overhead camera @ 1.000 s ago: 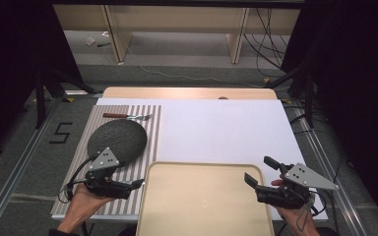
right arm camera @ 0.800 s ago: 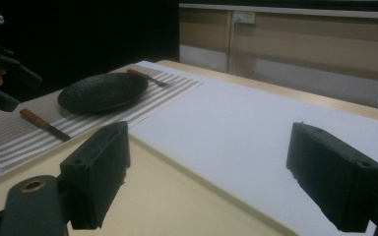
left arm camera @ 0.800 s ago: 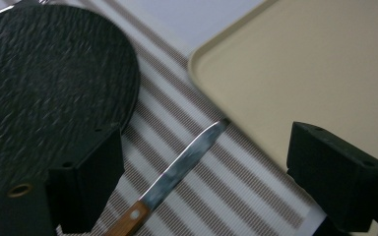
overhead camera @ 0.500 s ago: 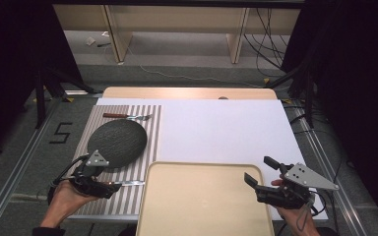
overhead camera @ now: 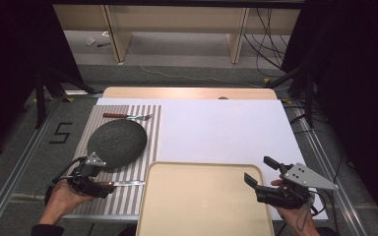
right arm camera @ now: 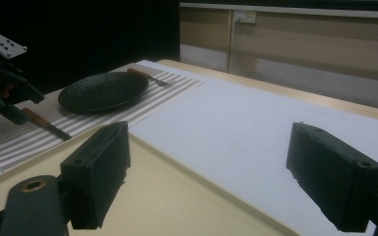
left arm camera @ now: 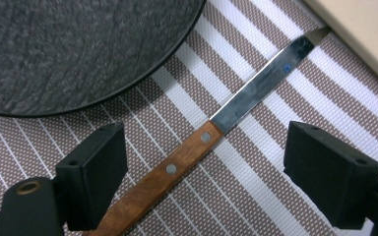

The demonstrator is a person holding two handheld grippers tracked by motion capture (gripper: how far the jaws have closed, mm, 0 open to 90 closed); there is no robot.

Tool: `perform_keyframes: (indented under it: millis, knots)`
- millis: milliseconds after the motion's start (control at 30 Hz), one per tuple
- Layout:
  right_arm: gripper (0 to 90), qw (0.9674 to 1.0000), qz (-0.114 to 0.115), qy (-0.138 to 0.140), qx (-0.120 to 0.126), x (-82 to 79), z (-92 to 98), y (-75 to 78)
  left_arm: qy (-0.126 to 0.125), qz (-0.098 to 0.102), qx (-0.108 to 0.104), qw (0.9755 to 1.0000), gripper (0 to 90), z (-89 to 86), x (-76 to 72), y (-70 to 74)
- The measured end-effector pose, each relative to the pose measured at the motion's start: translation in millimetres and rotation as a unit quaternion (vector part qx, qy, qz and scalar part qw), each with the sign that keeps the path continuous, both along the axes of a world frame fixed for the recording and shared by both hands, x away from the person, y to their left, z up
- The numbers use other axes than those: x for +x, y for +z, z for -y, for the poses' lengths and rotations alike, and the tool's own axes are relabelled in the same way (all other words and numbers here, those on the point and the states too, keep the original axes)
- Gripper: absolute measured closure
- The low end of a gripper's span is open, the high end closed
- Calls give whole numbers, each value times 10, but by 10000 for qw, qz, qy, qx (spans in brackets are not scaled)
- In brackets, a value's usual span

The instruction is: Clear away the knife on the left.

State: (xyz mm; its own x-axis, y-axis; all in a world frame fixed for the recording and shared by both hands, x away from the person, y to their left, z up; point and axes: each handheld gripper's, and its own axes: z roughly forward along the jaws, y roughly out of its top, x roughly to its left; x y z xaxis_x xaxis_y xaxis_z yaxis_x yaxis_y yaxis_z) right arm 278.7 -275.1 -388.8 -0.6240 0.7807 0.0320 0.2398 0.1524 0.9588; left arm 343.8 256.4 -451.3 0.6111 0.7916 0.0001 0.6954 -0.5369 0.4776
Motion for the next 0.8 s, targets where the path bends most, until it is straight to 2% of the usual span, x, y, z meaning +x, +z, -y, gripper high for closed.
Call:
perform_keyframes:
  millis: [200,333,500,800]
  knots:
    - [176,10000,-1,5,-4,2,-3,-3,-83,-212,192,9996,166,-5,61,-35]
    - [176,10000,-1,9,-3,4,-3,-5,-115,-338,243,9991,189,-33,96,-87]
    - [177,10000,-5,6,-1,5,-5,-5,-145,-436,402,9981,237,-37,139,-126]
    - [177,10000,-6,23,-15,4,-7,-5,-225,-600,438,9970,334,-26,178,-170]
